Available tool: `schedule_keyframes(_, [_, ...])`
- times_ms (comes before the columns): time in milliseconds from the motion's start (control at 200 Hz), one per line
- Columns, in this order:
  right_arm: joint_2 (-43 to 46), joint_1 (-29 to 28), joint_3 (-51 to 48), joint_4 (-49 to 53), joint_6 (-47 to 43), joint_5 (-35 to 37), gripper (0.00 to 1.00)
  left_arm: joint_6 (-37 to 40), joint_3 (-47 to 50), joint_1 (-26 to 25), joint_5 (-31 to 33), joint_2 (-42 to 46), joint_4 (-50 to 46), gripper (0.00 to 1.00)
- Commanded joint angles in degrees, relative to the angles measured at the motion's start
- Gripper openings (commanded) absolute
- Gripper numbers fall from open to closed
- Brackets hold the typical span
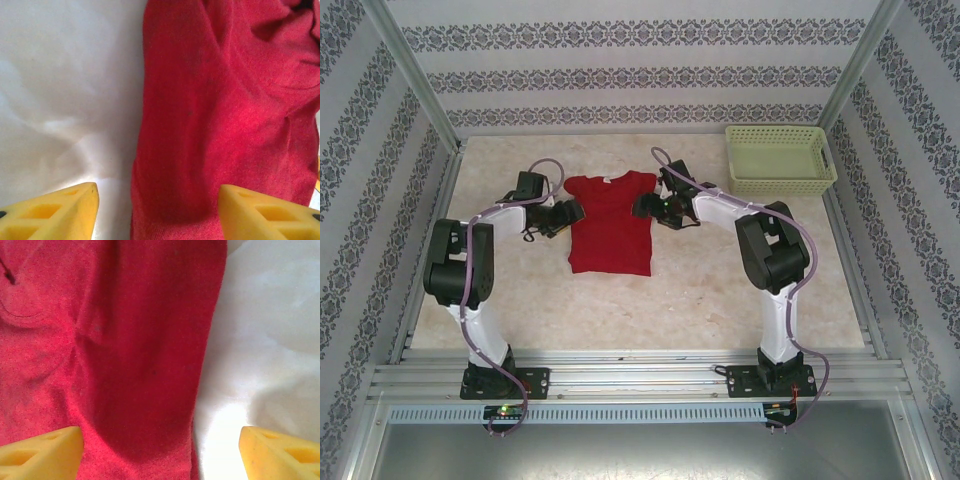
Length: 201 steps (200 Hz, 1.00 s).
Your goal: Fold the inside-out t-shirt
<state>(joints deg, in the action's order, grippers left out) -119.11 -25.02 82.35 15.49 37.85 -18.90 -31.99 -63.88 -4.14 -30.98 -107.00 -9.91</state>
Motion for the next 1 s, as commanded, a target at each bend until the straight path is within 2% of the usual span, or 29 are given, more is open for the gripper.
schedule_keyframes(0, [-1.7, -1.0, 0.7, -0.3, 2.6, -0.6, 0.80, -0.4, -1.0, -2.3, -2.6, -1.4, 1.0, 0.62])
schedule_keyframes(110, [-3.0, -2.1, 0.2, -1.1, 3.4, -1.2, 0.78, -0.7, -0.7, -3.7, -2.7, -2.8, 2.1, 0.60])
schedule_keyframes(330, [-7.5, -3.4, 3.7, -2.8, 4.3, -6.2, 0.66, -3.1, -0.7, -5.1, -5.3, -5.7, 7.9, 0.47])
schedule_keyframes(590, [-6.5, -4.3, 4.1, -3.9, 3.8, -8.4, 0.51, -6.1, 4.2, -5.2, -7.8, -1.9, 16.2, 0.31])
schedule_keyframes(649, [-4.9, -4.1, 2.6, -4.9, 3.7, -8.6, 0.43, -7.0, 6.3, -5.2, -8.0, 0.0, 18.6, 0.27])
schedule_keyframes(804, [1.8, -2.3, -4.2, -10.2, 4.2, -9.3, 0.15, -8.3, 12.7, -5.1, -7.9, 6.6, 24.8, 0.13])
schedule_keyframes(999, [11.8, 0.1, -12.7, -15.7, 3.4, -11.9, 0.03, -9.3, 22.5, -5.0, -5.9, 18.9, 32.7, 0.02])
